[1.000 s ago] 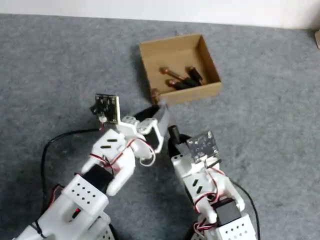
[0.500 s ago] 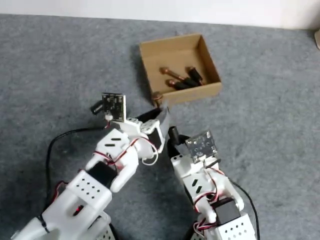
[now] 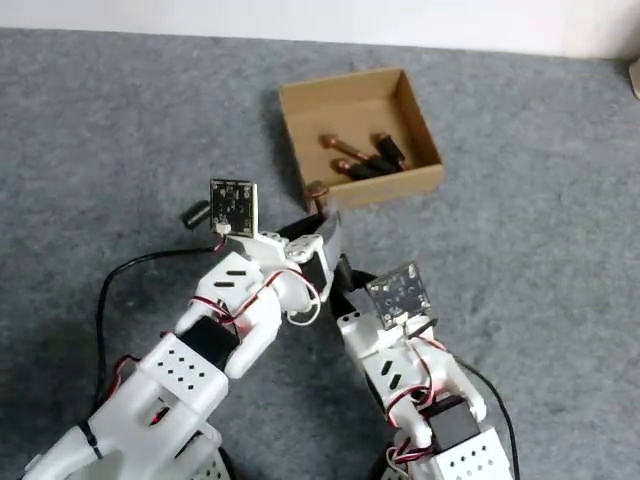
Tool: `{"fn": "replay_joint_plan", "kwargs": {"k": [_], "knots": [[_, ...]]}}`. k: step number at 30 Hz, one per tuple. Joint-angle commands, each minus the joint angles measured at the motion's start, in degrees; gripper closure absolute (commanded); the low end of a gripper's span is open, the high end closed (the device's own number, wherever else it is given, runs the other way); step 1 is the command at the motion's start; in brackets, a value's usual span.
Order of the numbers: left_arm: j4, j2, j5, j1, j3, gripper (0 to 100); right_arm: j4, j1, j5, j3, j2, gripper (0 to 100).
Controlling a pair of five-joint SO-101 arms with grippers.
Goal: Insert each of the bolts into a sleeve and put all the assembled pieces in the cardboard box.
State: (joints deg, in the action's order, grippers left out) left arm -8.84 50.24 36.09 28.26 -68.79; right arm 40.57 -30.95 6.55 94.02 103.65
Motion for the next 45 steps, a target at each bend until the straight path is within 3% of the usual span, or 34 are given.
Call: {"fn": "replay_joint_plan", "kwargs": {"k": [1, 7, 12, 24, 33, 40, 45], "knots": [[1.6, 0.0, 0.1, 1.4, 3.7, 99, -2.1, -0.7, 0.6, -2.6, 0.3, 99.4], [1.5, 0.0, 0.2, 1.7, 3.7, 99, -2.1, -0.4, 0.7, -2.6, 0.3, 99.4], [-3.1, 0.9, 6.6, 3.4, 4.5, 99, -2.2, 3.5, 0.7, -2.8, 0.3, 99.4], [-5.9, 2.9, 6.7, 3.4, 4.2, 99, -2.1, 3.0, 0.8, -2.8, 0.3, 99.4], [-13.6, 2.9, -2.5, 3.8, 4.1, 99, -2.1, 2.2, 5.6, -2.9, 0.3, 99.4], [-16.4, 2.9, -2.7, 6.0, 4.2, 99, -2.0, 2.2, 5.6, -2.9, 0.3, 99.4], [-17.1, 2.8, 4.7, 8.2, 3.8, 99, -2.0, 3.4, 5.5, -2.9, 0.3, 99.4]]}}
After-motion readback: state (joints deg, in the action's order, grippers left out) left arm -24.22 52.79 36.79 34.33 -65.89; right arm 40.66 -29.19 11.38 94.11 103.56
